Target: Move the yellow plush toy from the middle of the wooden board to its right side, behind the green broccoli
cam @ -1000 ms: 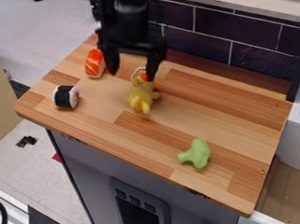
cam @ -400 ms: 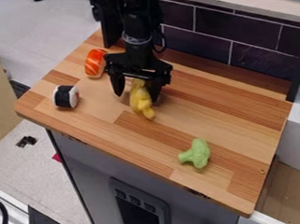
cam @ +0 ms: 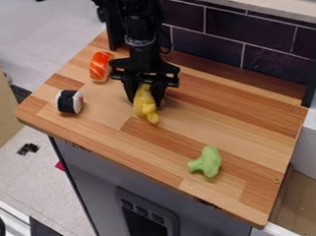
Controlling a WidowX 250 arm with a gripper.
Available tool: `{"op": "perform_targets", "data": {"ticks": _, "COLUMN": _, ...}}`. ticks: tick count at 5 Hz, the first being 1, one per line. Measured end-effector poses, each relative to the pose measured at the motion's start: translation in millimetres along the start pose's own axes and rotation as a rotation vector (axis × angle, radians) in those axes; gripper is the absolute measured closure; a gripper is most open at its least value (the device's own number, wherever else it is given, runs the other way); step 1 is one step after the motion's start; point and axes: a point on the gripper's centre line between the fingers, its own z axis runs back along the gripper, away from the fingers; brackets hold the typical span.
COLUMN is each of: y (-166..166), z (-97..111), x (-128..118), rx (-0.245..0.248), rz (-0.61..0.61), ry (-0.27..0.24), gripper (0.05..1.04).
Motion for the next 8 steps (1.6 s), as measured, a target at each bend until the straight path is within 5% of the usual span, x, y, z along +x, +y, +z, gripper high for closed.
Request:
{"op": "perform_targets", "data": {"ticks": 1, "y": 1.3, "z": 1.5, "x": -8.1, "rx": -0.023, "rz": 0.010, "ry": 0.061, "gripper": 0.641}}
{"op": "perform_targets", "data": {"ticks": 4, "y": -9.9, "z": 69.2, "x": -10.7, "rx": -0.057, "rz": 0.047, "ry": 0.073, "gripper": 0.641}}
{"op": "perform_targets", "data": {"ticks": 6, "y": -46.4, "z": 98.2, "x": 0.3, "rx": -0.059, "rz": 0.090, "ry": 0.000, "gripper": 0.641}}
{"op": "perform_targets", "data": {"ticks": 8, "y": -106.8, "z": 91.6, "x": -6.3, "rx": -0.043, "rz": 0.069, "ry": -0.035, "gripper": 0.641}}
